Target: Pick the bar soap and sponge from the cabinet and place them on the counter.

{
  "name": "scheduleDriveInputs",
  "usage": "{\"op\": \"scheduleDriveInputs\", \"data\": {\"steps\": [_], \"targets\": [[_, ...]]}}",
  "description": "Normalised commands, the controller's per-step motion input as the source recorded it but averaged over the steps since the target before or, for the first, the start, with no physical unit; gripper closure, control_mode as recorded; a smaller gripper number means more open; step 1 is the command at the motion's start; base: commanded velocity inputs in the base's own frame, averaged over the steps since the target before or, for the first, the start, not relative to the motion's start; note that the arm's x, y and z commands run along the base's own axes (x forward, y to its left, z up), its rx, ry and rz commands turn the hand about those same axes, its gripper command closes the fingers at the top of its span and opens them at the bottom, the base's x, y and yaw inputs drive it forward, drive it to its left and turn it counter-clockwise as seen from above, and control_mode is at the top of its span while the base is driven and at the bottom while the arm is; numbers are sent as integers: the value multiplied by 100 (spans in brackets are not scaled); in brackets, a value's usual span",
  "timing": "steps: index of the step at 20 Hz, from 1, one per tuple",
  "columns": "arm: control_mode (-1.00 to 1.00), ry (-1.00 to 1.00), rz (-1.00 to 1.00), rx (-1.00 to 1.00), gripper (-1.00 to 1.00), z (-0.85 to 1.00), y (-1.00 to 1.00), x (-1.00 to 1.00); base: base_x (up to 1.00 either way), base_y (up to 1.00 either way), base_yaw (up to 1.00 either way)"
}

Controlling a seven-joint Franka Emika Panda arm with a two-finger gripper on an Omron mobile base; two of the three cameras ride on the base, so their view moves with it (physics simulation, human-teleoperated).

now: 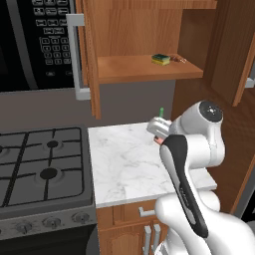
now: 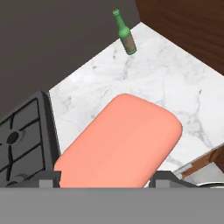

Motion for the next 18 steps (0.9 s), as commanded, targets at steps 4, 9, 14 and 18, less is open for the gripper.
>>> {"op": "scheduleDriveInputs", "data": {"steps": [4, 9, 14, 18], "targets": [[-100, 4, 4, -8, 100, -39, 4, 36, 0, 0, 0], [-100, -3, 5, -6, 100, -24, 2, 41, 0, 0, 0], [-100, -3, 10, 0, 100, -32, 0, 31, 0, 0, 0], [-100, 0, 10, 0, 100, -47, 0, 35, 0, 0, 0]]}}
